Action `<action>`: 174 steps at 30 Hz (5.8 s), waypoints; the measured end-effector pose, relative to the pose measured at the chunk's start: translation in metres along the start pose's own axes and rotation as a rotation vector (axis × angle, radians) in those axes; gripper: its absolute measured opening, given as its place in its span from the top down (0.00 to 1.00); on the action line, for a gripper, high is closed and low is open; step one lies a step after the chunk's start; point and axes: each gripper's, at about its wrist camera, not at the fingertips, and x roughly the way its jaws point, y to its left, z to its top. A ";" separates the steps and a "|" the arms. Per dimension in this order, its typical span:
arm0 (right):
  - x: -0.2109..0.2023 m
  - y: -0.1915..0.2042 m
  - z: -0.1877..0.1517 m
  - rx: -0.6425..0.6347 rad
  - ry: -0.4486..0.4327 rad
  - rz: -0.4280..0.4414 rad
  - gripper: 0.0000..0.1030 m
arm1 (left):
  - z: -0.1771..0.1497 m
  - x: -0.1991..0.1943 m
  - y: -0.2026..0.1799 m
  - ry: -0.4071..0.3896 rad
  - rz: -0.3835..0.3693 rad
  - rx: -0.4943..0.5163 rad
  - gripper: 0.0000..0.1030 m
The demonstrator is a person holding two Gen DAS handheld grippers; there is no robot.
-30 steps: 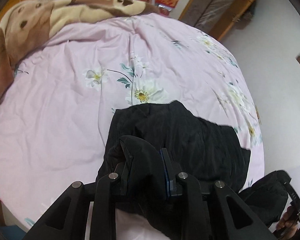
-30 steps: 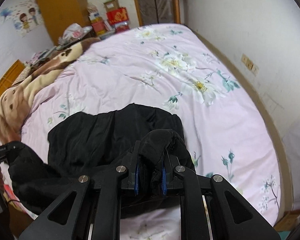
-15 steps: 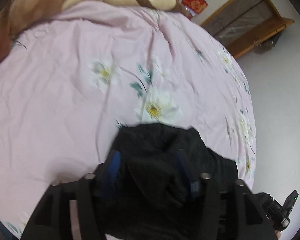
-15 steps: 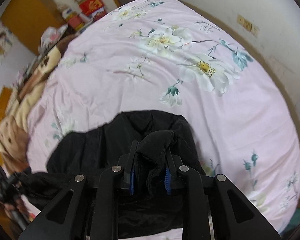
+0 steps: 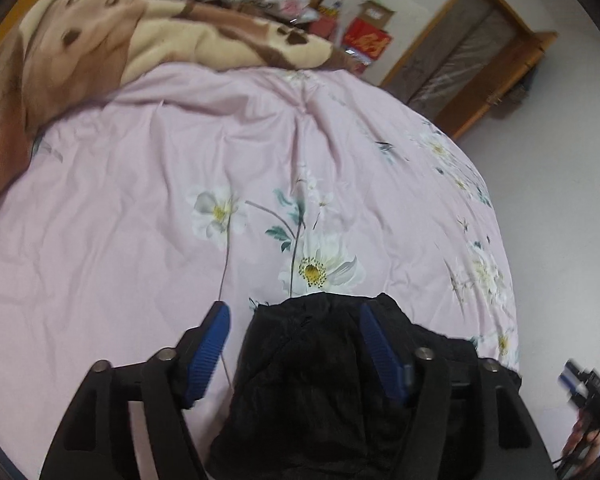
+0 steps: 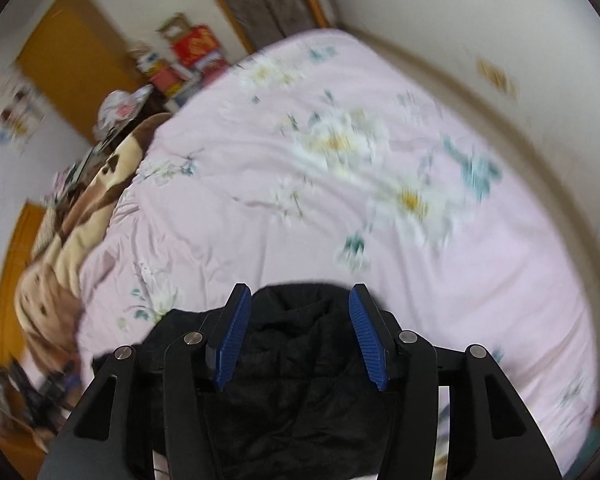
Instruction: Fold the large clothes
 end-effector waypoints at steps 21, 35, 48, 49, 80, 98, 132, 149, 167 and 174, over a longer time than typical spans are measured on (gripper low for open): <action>0.103 -0.043 -0.074 -0.196 0.051 0.127 0.71 | -0.062 0.101 -0.018 0.217 0.030 0.253 0.63; 0.086 -0.021 -0.050 -0.295 -0.151 -0.034 0.90 | -0.031 0.092 -0.043 0.053 0.089 0.281 0.83; 0.188 -0.024 -0.066 -0.350 0.152 -0.242 0.81 | -0.050 0.161 -0.033 0.173 0.198 0.294 0.76; 0.189 -0.022 -0.066 -0.348 0.149 -0.249 0.80 | -0.051 0.158 -0.034 0.157 0.205 0.289 0.76; 0.189 0.069 -0.175 -0.444 0.040 -0.096 0.37 | -0.167 0.173 -0.112 0.119 0.152 0.421 0.19; 0.116 0.005 -0.152 -0.398 -0.040 -0.175 0.37 | -0.145 0.128 -0.048 0.100 0.143 0.351 0.20; 0.130 -0.054 -0.171 -0.400 0.012 -0.210 0.33 | -0.148 0.122 0.034 0.075 0.261 0.377 0.21; 0.133 -0.047 -0.173 -0.431 0.020 -0.235 0.32 | -0.155 0.102 0.030 0.052 0.252 0.406 0.19; 0.060 -0.067 -0.175 -0.383 -0.060 -0.201 0.31 | -0.153 0.063 0.017 0.009 0.298 0.467 0.19; 0.044 -0.071 -0.172 -0.385 -0.084 -0.182 0.27 | -0.152 0.044 0.015 -0.024 0.297 0.496 0.19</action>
